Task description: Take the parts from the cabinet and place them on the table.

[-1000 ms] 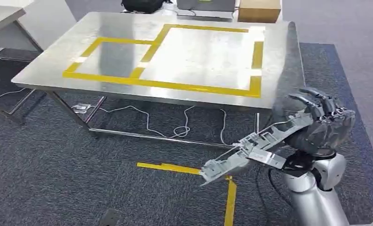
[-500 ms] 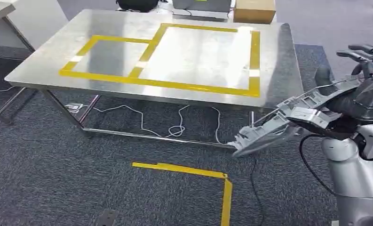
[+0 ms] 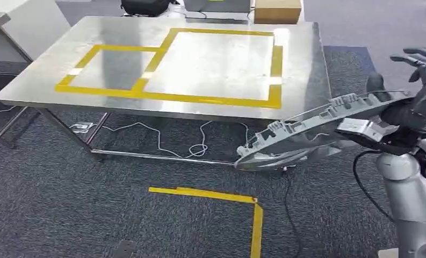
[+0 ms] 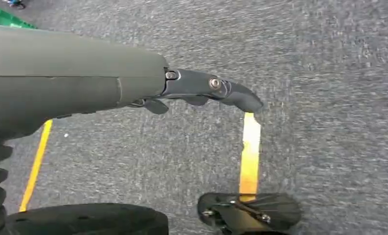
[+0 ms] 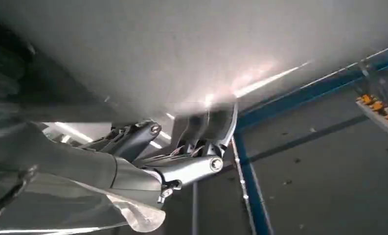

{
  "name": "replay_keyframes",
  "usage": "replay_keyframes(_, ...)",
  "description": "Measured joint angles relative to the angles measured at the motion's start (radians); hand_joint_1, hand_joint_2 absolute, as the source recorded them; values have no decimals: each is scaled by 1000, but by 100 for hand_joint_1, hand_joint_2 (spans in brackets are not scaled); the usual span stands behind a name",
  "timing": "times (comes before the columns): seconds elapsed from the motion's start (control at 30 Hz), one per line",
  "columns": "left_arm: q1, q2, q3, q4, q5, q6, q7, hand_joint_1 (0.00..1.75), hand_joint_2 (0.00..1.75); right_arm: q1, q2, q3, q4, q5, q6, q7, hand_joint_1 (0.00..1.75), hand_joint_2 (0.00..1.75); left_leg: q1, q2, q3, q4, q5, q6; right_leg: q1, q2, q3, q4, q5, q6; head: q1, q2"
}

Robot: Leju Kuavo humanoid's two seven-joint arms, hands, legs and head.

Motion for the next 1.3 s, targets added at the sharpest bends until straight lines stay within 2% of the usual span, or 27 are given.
replay_keyframes(0.03, 1, 0, 0, 0, 0, 0, 0, 0, 175, -1, 0, 0, 0, 0, 1, 0, 175, 175, 0, 0, -35, 74, -25, 1, 3, 1, 0, 0, -1, -2, 1, 0)
replay_keyframes(0.07, 2, 0, 0, 0, 0, 0, 0, 0, 175, 0, -1, 0, 0, 0, 3, 0, 175, 175, 0, 0, -57, 115, -29, 3, 5, 2, 0, 0, -1, -4, 1, 0)
replay_keyframes(0.1, 2, 0, 0, 0, 0, 0, 0, 0, 175, -1, -1, 0, 0, 0, 3, 0, 175, 175, -1, 0, -55, 107, -9, 7, 8, 4, 2, 0, -2, -4, 1, 0)
replay_keyframes(0.13, 2, 0, 0, 0, 0, -1, 0, 0, 175, -2, -3, 0, 0, 0, 4, 0, 175, 175, -3, 0, -37, 62, 28, 14, 11, 6, 2, 0, -2, -5, 0, 0)
replay_keyframes(0.2, 2, 0, 0, 0, 0, -4, 0, 0, 175, -9, -4, 0, 0, 0, 8, 0, 175, 175, -10, -4, 35, -108, 125, 37, 16, 10, 6, 0, -3, -6, 1, 0)
replay_keyframes(0.23, 2, 4, 0, 0, 2, -5, 0, 0, 175, -13, -4, 0, 0, -1, 8, 1, 175, 175, -16, -8, 58, -159, 131, 52, 15, 11, 5, 0, -3, -5, 2, 0)
replay_keyframes(0.37, 2, 4, 0, 0, 4, -10, 0, 0, 175, -19, -14, 0, 1, -3, 14, 15, 175, 175, -19, -5, 67, -197, 124, 49, 15, 12, -3, -7, 3, 14, 1, 0)
replay_keyframes(0.4, 2, 3, 0, 0, 5, -10, 0, 0, 175, -22, -19, -1, 0, -3, 14, 15, 175, 175, -7, -3, 76, -216, 133, 50, 16, 12, -8, -5, -3, 19, 2, 0)
replay_keyframes(0.47, 0, 3, 0, 0, 5, -16, 0, 0, 175, -30, -28, -3, 0, -7, 16, 16, 175, 175, -8, -2, 82, -223, 136, 54, 14, 9, -43, 69, -48, 26, 8, 0)
replay_keyframes(0.53, 0, 0, 0, 0, 6, -20, 0, 0, 175, -28, -29, -3, 1, -10, 19, 17, 175, 175, -7, 0, 83, -222, 134, 55, 12, 8, -125, 232, -112, 36, 7, 0)
replay_keyframes(0.57, 0, 0, 0, 0, 8, -20, 0, 0, 175, -25, -30, -3, 2, -10, 20, 17, 175, 175, -7, 0, 83, -221, 133, 55, 11, 8, -154, 282, -120, 39, 7, 0)
replay_keyframes(0.6, 0, 0, 0, 0, 9, -20, 0, 0, 175, -21, -31, -3, 2, -10, 21, 17, 175, 175, -7, 0, 84, -221, 132, 54, 9, 7, -161, 284, -103, 41, 8, 0)
replay_keyframes(0.63, 0, 0, 0, 0, 9, -20, 0, 0, 175, -21, -32, -3, 3, -10, 21, 17, 175, 175, -6, 0, 87, -221, 130, 52, 7, 6, -144, 241, -66, 44, 7, 0)
replay_keyframes(0.7, 0, -2, 0, 0, 9, -20, 0, 0, 175, -23, -35, -3, 3, -10, 21, 17, 175, 175, -2, -1, 94, -216, 120, 43, 0, -1, -58, 64, 30, 50, 7, 0)
replay_keyframes(0.73, 0, 0, 0, 0, 9, -20, 0, 0, 175, -24, -36, -3, 3, -11, 21, 16, 175, 175, -3, -2, 94, -213, 115, 35, 0, -5, -33, 18, 22, 54, 8, 0)
replay_keyframes(0.77, -1, 0, 0, 0, 9, -19, 0, 0, 175, -28, -36, -3, 3, -11, 21, 16, 175, 175, -11, -3, 87, -201, 110, 28, 6, -2, -12, -9, 12, 44, 12, 0)
replay_keyframes(0.8, 0, 0, 0, 0, 9, -19, 0, 0, 175, -27, -36, -3, 3, -13, 21, 17, 175, 175, -10, -4, 86, -206, 112, 25, 6, 0, -16, 0, 10, 28, 7, 0)
replay_keyframes(0.93, -1, 1, 0, 0, 9, -19, 1, 0, 175, -23, -37, -3, 3, -12, 22, 16, 175, 175, -7, -2, 87, -184, 91, 9, 3, 4, -7, -2, 3, 1, 5, 0)
replay_keyframes(0.97, -2, 1, 0, 0, 10, -19, 1, 0, 175, -23, -37, -3, 3, -13, 23, 16, 175, 175, -7, -2, 65, -135, 66, 4, 3, 3, -2, -2, -1, -6, -1, 0)
replay_keyframes(1.03, 0, 1, 0, 0, 12, -19, 3, 0, 175, -21, -37, -3, 3, -15, 24, 16, 175, 175, -6, -2, -22, 29, 3, 1, 7, 3, 5, -1, -8, -13, -1, 0)
replay_keyframes(1.07, 2, 1, 0, 0, 12, -19, 4, 0, 175, -19, -37, -3, 3, -17, 24, 16, 175, 175, -6, -2, -60, 92, -11, 3, 9, 5, 8, -1, -11, -15, -1, 0)
replay_keyframes(1.1, 4, 1, 0, 0, 12, -19, 4, 0, 175, -16, -37, -3, 3, -18, 25, 16, 175, 175, -6, -2, -78, 107, 2, 6, 12, 7, 13, -1, -15, -16, -1, 0)
replay_keyframes(1.13, 4, 1, 0, 0, 12, -19, 4, 0, 175, -14, -37, -3, 3, -18, 25, 16, 175, 175, -8, -3, -72, 81, 36, 12, 15, 10, 20, -1, -20, -16, -1, 0)
replay_keyframes(1.2, 4, 1, 0, 0, 12, -19, 5, 0, 175, -14, -38, -3, 3, -19, 25, 16, 175, 175, -16, -4, -17, -68, 140, 37, 23, 14, 38, -2, -32, -16, -1, 0)
replay_keyframes(1.23, 4, 3, 0, 0, 12, -19, 5, 0, 175, -14, -38, -3, 3, -19, 25, 16, 175, 175, -25, -7, 12, -147, 182, 58, 21, 14, 44, -4, -38, -17, 0, 0)
replay_keyframes(1.27, 4, 13, 0, 1, 12, -19, 6, 0, 175, -15, -38, -3, 3, -21, 25, 16, 175, 175, -28, -2, 27, -154, 161, 73, 27, 14, 47, -5, -42, -11, 7, 0)
replay_keyframes(1.3, 3, 9, 0, 1, 12, -18, 6, 0, 175, -14, -39, -3, 3, -21, 25, 16, 175, 175, -34, -3, 39, -185, 157, 76, 21, 15, 45, -7, -43, -7, 6, 0)
